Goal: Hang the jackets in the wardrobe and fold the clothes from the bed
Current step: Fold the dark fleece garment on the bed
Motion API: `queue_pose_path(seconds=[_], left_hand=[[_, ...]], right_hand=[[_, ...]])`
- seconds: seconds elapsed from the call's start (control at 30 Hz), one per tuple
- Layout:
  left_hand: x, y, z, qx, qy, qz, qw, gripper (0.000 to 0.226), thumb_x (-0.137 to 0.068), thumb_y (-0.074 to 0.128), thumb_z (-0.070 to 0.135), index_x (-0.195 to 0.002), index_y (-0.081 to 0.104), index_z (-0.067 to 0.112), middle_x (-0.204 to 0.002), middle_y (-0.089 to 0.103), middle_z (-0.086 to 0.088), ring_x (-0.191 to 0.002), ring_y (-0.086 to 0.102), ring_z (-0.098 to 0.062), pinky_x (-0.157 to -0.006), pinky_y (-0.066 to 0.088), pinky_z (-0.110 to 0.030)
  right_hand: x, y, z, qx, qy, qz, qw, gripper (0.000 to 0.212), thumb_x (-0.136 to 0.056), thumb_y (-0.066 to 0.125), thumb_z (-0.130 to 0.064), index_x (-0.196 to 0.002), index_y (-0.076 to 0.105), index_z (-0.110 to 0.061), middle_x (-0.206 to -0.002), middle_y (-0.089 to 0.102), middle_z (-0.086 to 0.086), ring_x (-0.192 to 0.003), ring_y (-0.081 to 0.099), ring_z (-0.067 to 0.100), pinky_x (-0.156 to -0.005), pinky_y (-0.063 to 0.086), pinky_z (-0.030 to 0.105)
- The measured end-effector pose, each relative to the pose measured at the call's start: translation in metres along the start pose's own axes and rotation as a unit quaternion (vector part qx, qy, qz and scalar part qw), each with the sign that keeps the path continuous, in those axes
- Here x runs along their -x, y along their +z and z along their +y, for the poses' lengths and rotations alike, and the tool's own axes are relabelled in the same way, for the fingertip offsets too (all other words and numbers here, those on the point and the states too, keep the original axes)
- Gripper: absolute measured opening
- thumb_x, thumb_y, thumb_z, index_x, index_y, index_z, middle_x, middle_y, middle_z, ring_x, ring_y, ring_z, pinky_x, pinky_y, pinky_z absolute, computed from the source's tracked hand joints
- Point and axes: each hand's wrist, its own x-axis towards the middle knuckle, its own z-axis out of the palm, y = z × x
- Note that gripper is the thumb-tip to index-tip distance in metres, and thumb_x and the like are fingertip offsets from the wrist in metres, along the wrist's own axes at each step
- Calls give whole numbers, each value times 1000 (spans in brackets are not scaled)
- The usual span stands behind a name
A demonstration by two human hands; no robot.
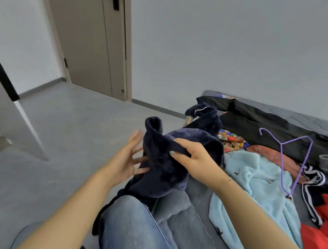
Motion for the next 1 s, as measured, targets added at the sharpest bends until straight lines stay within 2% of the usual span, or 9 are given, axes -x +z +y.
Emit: queue_pose_path(seconds=[0.1, 0.17, 0.23, 0.33, 0.5, 0.63, 0.7, 0.8, 1.0], left_hand=[[2, 2, -6, -140, 3, -57, 989, 51, -83, 52, 74, -130, 49, 56, -134, 58, 19, -118, 60, -9, -93, 54, -36], [4, 1, -7, -199, 10, -46, 979, 51, -80, 46, 81, -124, 55, 56, -126, 63, 21, -115, 59, -1, -91, 48, -23], [6, -7, -1, -185, 49, 29, 981, 58, -74, 55, 78, -117, 66, 40, -114, 71, 15, -110, 64, -3, -81, 48, -16], [15, -24, 25, -104, 146, 113, 977, 53, -75, 66, 61, -114, 69, 25, -111, 73, 3, -106, 68, -13, -87, 54, -28], [48, -59, 106, -48, 240, 151, 958, 54, -81, 67, 53, -127, 61, 26, -120, 70, 5, -110, 66, -12, -91, 54, -33], [82, -81, 161, -4, 298, 157, 942, 58, -82, 66, 54, -130, 58, 23, -124, 68, 3, -113, 65, -14, -86, 57, -30], [98, -89, 182, 7, 305, 155, 940, 59, -85, 62, 54, -133, 57, 21, -127, 67, 1, -116, 63, -16, -91, 55, -33], [115, -101, 200, -10, 306, 169, 937, 62, -86, 61, 57, -135, 56, 18, -128, 65, -1, -118, 62, -16, -89, 56, -31], [154, -156, 216, 51, 350, 216, 910, 52, -93, 56, 48, -135, 55, 18, -129, 65, -3, -119, 62, -19, -98, 51, -37]], right_hand=[[4, 5, -4, -36, 1, -10, 999, 24, -97, 55, -14, -116, 67, -20, -111, 72, -6, -110, 64, 10, -97, 51, 30], [-1, 7, -7, -75, 10, 20, 997, 23, -97, 55, -16, -108, 68, -31, -102, 72, -12, -103, 65, 5, -90, 51, 22], [-11, 8, -6, -117, 29, 67, 990, 21, -99, 54, -12, -108, 68, -25, -102, 73, -8, -102, 66, 8, -88, 53, 25], [-36, 9, -5, -84, 31, 106, 990, 22, -99, 55, -13, -118, 65, -16, -118, 66, -4, -112, 61, 11, -101, 49, 36], [-83, 35, -13, -81, 67, -52, 993, 29, -96, 59, -37, -120, 60, -19, -118, 68, 2, -110, 65, 19, -101, 50, 44], [-101, 73, -15, -20, 72, -174, 982, 63, -75, 79, -51, -128, 49, -39, -131, 58, -20, -119, 56, -2, -105, 46, 29], [-105, 98, -13, 35, 76, -189, 978, 63, -78, 77, -50, -133, 49, -37, -130, 58, -20, -117, 56, 0, -102, 44, 25], [-116, 127, -16, 73, 54, -102, 991, 17, -94, 63, -35, -104, 67, -23, -100, 69, -8, -96, 64, 14, -83, 47, 25], [-163, 116, -66, -49, 33, 40, 997, 21, -100, 45, -3, -102, 66, -4, -92, 66, 4, -86, 58, 13, -82, 46, 28]])
